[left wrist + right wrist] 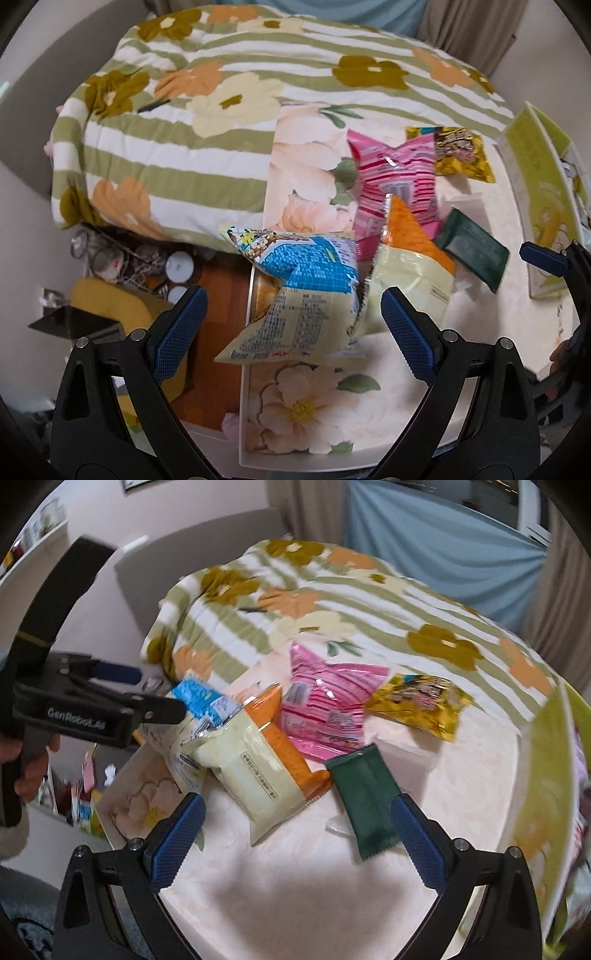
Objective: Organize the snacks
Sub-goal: 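Grasp the blue-white bag with the left tool while the right tool grasps the cream-orange bag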
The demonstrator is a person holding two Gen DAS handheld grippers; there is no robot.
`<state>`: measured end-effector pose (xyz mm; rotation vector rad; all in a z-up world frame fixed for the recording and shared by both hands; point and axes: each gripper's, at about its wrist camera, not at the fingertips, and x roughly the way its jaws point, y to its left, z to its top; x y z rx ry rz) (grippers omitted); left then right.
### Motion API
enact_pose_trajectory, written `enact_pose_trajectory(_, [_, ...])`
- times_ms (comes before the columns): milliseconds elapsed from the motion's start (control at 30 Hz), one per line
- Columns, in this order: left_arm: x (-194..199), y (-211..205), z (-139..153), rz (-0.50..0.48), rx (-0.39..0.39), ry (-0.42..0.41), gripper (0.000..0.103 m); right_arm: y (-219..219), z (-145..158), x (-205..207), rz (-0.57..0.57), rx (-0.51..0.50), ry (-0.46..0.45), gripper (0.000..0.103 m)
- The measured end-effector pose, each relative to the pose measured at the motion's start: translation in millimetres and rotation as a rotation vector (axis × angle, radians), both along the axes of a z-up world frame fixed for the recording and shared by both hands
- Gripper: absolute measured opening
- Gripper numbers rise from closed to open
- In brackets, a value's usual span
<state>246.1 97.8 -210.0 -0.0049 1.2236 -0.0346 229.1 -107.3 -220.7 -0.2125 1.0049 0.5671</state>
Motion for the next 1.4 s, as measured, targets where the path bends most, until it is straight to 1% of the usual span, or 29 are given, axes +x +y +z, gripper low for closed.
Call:
enact_pose_trajectory(133, [6.7, -0.4, -10.6, 0.037, -0.002, 0.020, 0.094, 11.6, -10.6, 7.4, 0.089, -0.029, -0.008, 0.100])
enact_pose_trajectory(200, [10.0, -1.2, -17.6, 0.054, 0.007, 0.036, 0.090, 16.6, -14.3, 10.4, 0.129, -0.034, -0.014, 0.100])
enact_pose_trajectory(233, [11.3, -1.5, -20.5, 0.059, 0.006, 0.046, 0.085, 19.2, -16.0, 12.1, 0.150, -0.035, -0.017, 0.100])
enact_pose_trajectory(267, [12.4, -1.5, -23.9, 0.064, 0.003, 0.056, 0.082, 22.9, -18.5, 14.2, 0.173, -0.039, -0.022, 0.100])
enact_pose_trajectory(333, [13.6, -1.9, -30.9, 0.075, -0.011, 0.071, 0.081, 28.0, -22.4, 17.3, 0.202, -0.049, -0.025, 0.100])
enact_pose_trajectory(400, [14.6, -2.6, -35.9, 0.083, -0.017, 0.086, 0.076, 33.0, -28.7, 21.0, 0.232, -0.055, -0.019, 0.100])
enact_pose_trajectory(433, [14.6, -3.0, -38.4, 0.085, -0.022, 0.092, 0.076, 34.4, -31.1, 22.5, 0.241, -0.055, -0.016, 0.100])
enact_pose_trajectory(567, [14.5, -8.9, -45.3, 0.077, 0.016, 0.107, 0.075, 41.6, -40.6, 24.1, 0.300, -0.055, -0.013, 0.100])
enact_pose_trajectory(700, [14.4, -8.5, -45.2, 0.080, 0.020, 0.107, 0.074, 48.3, -48.6, 23.3, 0.354, -0.089, -0.024, 0.100])
enact_pose_trajectory(800, [13.4, -6.7, -42.8, 0.086, 0.023, 0.099, 0.068, 53.1, -53.3, 23.1, 0.403, -0.105, -0.033, 0.100])
enact_pose_trajectory(833, [13.1, -7.6, -41.1, 0.081, 0.025, 0.094, 0.060, 55.3, -54.4, 22.7, 0.421, -0.113, -0.039, 0.100])
enact_pose_trajectory(867, [13.2, -8.6, -40.3, 0.074, 0.022, 0.093, 0.055, 58.1, -55.5, 22.2, 0.443, -0.123, -0.048, 0.100])
enact_pose_trajectory(900, [13.7, -10.0, -40.0, 0.069, 0.024, 0.097, 0.055, 61.0, -56.7, 21.5, 0.461, -0.134, -0.056, 0.099])
enact_pose_trajectory(933, [13.9, -12.1, -39.9, 0.063, 0.035, 0.096, 0.054, 63.2, -58.2, 20.8, 0.476, -0.142, -0.063, 0.099])
enact_pose_trajectory(967, [14.4, -13.3, -39.9, 0.058, 0.040, 0.095, 0.052, 65.8, -59.9, 19.7, 0.496, -0.154, -0.070, 0.095])
enact_pose_trajectory(1033, [14.3, -14.0, -39.5, 0.052, 0.046, 0.093, 0.052, 68.9, -63.4, 19.2, 0.524, -0.162, -0.064, 0.091])
enact_pose_trajectory(1067, [13.9, -13.2, -38.7, 0.051, 0.046, 0.091, 0.051, 69.0, -63.6, 19.3, 0.530, -0.161, -0.068, 0.088])
enact_pose_trajectory(1200, [13.3, -12.2, -37.9, 0.047, 0.043, 0.089, 0.050, 67.6, -63.4, 22.2, 0.536, -0.166, -0.064, 0.082])
enact_pose_trajectory(1233, [13.1, -11.6, -37.2, 0.045, 0.037, 0.088, 0.050, 66.5, -63.1, 22.2, 0.535, -0.169, -0.067, 0.069])
enact_pose_trajectory(1267, [12.7, -11.3, -36.4, 0.045, 0.032, 0.086, 0.050, 65.5, -62.7, 22.3, 0.529, -0.193, -0.091, 0.065])
enact_pose_trajectory(1400, [11.1, -9.2, -29.1, 0.045, 0.010, 0.069, 0.049, 58.1, -59.0, 26.9, 0.520, -0.178, -0.066, 0.060])
